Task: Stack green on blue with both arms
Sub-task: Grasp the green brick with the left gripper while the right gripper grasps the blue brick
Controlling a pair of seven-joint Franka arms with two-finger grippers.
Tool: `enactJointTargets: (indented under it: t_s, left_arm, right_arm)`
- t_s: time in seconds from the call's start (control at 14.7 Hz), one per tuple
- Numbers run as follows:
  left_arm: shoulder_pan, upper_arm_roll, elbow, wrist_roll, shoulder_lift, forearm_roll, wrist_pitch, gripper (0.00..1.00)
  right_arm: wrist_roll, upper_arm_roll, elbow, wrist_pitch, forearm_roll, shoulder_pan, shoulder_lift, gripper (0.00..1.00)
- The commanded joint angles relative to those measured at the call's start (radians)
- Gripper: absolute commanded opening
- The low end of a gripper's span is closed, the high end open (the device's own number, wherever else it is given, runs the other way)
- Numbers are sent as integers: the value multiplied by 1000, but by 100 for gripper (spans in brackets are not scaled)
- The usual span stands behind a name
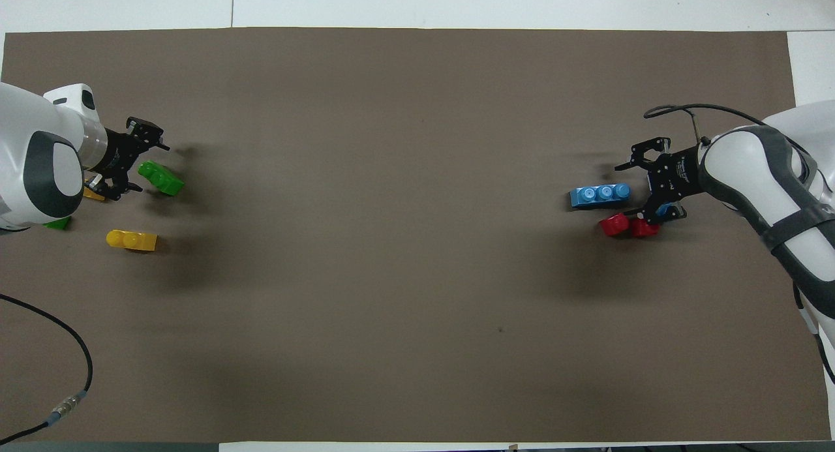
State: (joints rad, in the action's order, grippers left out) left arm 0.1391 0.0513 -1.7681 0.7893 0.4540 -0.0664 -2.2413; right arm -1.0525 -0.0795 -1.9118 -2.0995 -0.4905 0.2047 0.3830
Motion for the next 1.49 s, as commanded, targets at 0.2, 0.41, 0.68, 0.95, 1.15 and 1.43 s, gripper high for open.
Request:
enactJointTargets:
  t_s: [0.2, 0.41, 0.68, 0.95, 1.15, 1.43]
  left_arm:
    - [-1, 2, -22, 10, -3, 50, -27, 59]
    - [-3, 2, -22, 2, -3, 51, -27, 0]
    - [-6, 2, -14, 1, -3, 50, -27, 0]
    - [-15, 2, -7, 2, -9, 50, -11, 0]
    - [-16, 2, -5, 7, -56, 50, 24, 0]
    - [-35, 4, -7, 10, -126, 50, 106, 0]
  right_arm:
    - [20, -8, -33, -34, -45, 1, -22, 72]
    - [19, -8, -32, -36, -45, 1, -21, 58]
    - [20, -8, -32, -40, -45, 1, -21, 32]
    - [19, -8, -30, -39, -48, 4, -21, 0]
    - [12, -8, -3, -18, -69, 9, -19, 0]
    - [-99, -8, 108, 88, -62, -16, -21, 0]
